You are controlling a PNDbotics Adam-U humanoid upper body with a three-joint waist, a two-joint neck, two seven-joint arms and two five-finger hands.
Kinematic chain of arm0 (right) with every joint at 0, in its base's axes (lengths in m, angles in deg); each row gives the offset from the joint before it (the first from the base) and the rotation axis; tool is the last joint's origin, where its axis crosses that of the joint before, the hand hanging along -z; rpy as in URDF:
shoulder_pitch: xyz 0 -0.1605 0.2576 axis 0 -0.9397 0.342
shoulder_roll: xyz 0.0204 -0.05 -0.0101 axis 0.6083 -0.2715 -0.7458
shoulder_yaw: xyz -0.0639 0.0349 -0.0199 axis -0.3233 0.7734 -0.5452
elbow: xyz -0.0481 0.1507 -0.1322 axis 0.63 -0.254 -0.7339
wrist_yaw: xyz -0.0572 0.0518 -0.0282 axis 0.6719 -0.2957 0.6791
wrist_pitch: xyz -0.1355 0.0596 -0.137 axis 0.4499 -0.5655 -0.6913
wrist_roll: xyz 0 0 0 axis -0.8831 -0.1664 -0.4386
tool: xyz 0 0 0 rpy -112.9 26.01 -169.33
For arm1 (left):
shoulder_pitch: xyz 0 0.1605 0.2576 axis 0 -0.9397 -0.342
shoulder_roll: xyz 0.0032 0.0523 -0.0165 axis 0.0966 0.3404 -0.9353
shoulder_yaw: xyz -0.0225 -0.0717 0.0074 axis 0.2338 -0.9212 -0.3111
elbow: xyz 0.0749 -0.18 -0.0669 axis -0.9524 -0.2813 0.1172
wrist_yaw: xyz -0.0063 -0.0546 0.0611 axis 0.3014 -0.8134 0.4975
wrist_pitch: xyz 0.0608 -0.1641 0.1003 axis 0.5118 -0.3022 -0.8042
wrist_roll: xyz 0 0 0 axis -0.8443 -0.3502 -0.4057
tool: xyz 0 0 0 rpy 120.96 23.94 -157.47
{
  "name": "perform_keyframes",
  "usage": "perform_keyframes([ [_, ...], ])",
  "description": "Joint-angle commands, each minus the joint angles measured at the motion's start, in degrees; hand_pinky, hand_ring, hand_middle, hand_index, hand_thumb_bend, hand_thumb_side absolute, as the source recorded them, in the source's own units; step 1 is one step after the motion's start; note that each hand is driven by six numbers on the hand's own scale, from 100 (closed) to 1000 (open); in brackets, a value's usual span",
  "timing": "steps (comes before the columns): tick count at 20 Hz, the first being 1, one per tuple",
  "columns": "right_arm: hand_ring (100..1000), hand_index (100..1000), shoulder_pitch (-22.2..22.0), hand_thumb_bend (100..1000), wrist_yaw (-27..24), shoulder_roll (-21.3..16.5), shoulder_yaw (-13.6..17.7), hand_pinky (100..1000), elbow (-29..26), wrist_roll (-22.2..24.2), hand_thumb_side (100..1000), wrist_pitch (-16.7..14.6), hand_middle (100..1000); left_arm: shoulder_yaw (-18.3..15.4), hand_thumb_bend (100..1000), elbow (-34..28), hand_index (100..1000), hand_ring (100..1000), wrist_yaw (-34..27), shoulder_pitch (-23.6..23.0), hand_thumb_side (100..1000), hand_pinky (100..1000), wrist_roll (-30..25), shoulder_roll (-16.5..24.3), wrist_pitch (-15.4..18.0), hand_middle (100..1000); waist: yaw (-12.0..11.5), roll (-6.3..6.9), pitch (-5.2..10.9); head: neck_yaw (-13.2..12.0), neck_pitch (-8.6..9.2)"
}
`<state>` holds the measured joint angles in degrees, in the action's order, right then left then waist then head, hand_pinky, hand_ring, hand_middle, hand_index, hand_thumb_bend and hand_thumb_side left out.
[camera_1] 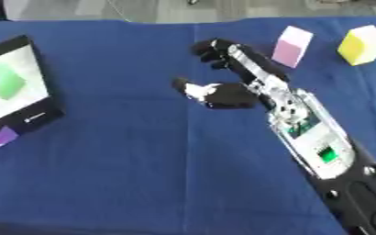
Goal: Pick up the objects with one hand, pass them to the other hand, and then place them into the box on the other side of the table.
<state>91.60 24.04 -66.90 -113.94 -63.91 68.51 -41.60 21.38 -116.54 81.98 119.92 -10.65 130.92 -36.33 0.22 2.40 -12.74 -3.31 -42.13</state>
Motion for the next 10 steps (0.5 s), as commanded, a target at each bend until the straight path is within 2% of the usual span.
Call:
perform_keyframes([
  [1,861,824,1.31,446,0.02,-1.37,1.18,869,-0.85,-0.67,377,0.08,798,-1.14,506,-4.95,791,652,-2.96,0.22,455,751,2.18,1.97,0.52,654,-0.17,-0.77,1.02,0.97,0.30],
  [10,866,830,2.59,457,0.96,-4.22,4.23,873,0.98,-2.75,380,0.97,805,-0.15,500,-16.33,784,646,-8.47,-1.61,462,759,4.26,2.60,-0.50,655,-0.02,-0.88,0.99,4.15,0.37],
])
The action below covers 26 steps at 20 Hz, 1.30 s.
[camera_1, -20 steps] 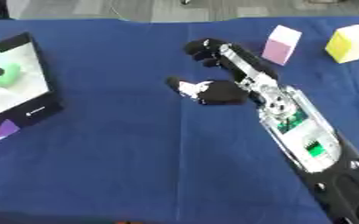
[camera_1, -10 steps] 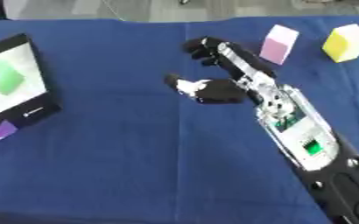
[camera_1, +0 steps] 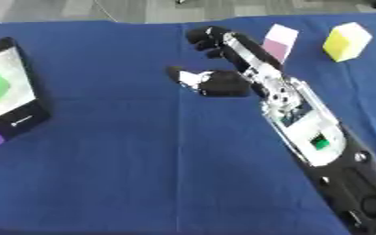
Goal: Pick up the objects with one hand, pass them to the other hand, and then place them into the box on the other side of the table.
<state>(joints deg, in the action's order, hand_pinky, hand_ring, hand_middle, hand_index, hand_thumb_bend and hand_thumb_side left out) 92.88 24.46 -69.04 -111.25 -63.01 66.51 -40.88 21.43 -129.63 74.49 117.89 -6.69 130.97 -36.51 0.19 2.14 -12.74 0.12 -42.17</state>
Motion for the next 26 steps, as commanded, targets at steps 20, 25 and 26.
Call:
perform_keyframes([
  [20,902,854,10.03,484,7.38,-10.03,7.18,894,16.14,5.05,403,0.28,849,0.64,524,-6.82,777,658,-2.16,0.13,459,757,0.19,2.24,-1.15,647,0.52,-0.74,1.27,3.80,0.93],
  [25,905,858,14.41,493,10.46,-10.45,6.20,901,23.24,9.71,414,-1.55,855,0.67,525,-6.56,777,657,-1.98,0.17,460,756,0.06,2.13,-1.14,645,0.47,-0.71,1.31,4.51,1.08],
  [26,905,859,15.25,497,11.11,-10.42,6.14,902,24.74,10.64,414,-2.03,856,0.68,526,-6.53,777,657,-1.94,0.18,460,756,0.03,2.10,-1.15,645,0.45,-0.70,1.30,4.65,1.19],
])
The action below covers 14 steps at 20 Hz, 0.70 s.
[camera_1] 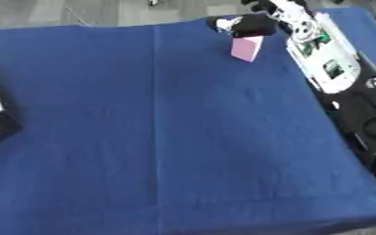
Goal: Pick up the objects with one hand, pass them to the other hand, and then place them into the box on the other side of the table.
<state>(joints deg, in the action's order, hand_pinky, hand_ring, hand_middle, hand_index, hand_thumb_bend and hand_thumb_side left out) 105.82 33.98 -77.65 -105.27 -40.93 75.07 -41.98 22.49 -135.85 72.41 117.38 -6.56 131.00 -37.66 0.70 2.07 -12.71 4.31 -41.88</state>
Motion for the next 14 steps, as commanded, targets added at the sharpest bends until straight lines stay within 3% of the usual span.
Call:
perform_keyframes([
  [1,906,860,3.18,498,2.39,-1.78,0.08,904,4.17,3.01,415,-1.44,858,-0.39,526,-0.27,777,657,0.18,0.73,460,756,-0.13,2.03,-0.01,645,-0.10,-0.62,1.24,0.66,1.05],
  [7,915,864,7.59,502,7.73,-1.05,1.26,912,12.12,8.51,414,-5.60,870,-0.52,526,-0.31,776,654,0.13,0.87,460,754,-0.12,1.76,-0.02,641,-0.24,-0.49,0.89,2.12,2.38],
  [8,919,865,8.19,471,8.69,-0.88,1.63,916,13.26,9.47,411,-6.27,873,-0.56,529,-0.36,775,654,0.09,0.93,460,754,-0.06,1.69,-0.02,641,-0.25,-0.46,0.83,2.29,2.56],
  [9,922,865,8.84,511,9.66,-0.81,1.86,917,14.39,10.44,407,-6.97,874,-0.56,526,-0.42,775,654,0.05,1.00,459,753,-0.03,1.65,0.00,641,-0.31,-0.42,0.74,2.48,2.81],
  [14,927,865,11.46,513,14.76,-0.73,3.49,923,19.68,15.54,412,-9.94,879,-0.67,529,-0.43,775,654,-0.08,1.01,458,753,0.18,1.59,-0.13,640,-0.47,-0.33,0.19,3.31,3.75],
])
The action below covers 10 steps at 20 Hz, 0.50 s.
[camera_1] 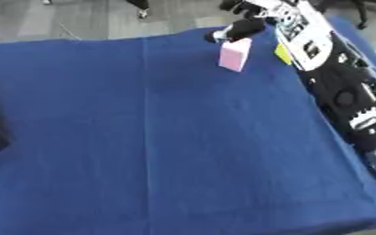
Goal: Pick up the objects with one hand, pass them to the other hand, and then place them into the box on the other side of the table.
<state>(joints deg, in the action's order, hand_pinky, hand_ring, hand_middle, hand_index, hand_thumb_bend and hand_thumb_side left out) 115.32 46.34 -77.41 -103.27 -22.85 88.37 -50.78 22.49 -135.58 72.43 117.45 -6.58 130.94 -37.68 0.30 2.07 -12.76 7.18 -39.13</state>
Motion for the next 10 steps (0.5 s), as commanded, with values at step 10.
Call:
perform_keyframes([
  [10,941,869,4.57,540,11.46,0.22,6.74,931,7.96,7.21,388,-3.64,886,-0.77,533,-0.65,775,653,-0.27,0.77,459,750,0.39,1.55,-0.23,640,-0.35,-0.13,-0.57,1.13,0.83],
])
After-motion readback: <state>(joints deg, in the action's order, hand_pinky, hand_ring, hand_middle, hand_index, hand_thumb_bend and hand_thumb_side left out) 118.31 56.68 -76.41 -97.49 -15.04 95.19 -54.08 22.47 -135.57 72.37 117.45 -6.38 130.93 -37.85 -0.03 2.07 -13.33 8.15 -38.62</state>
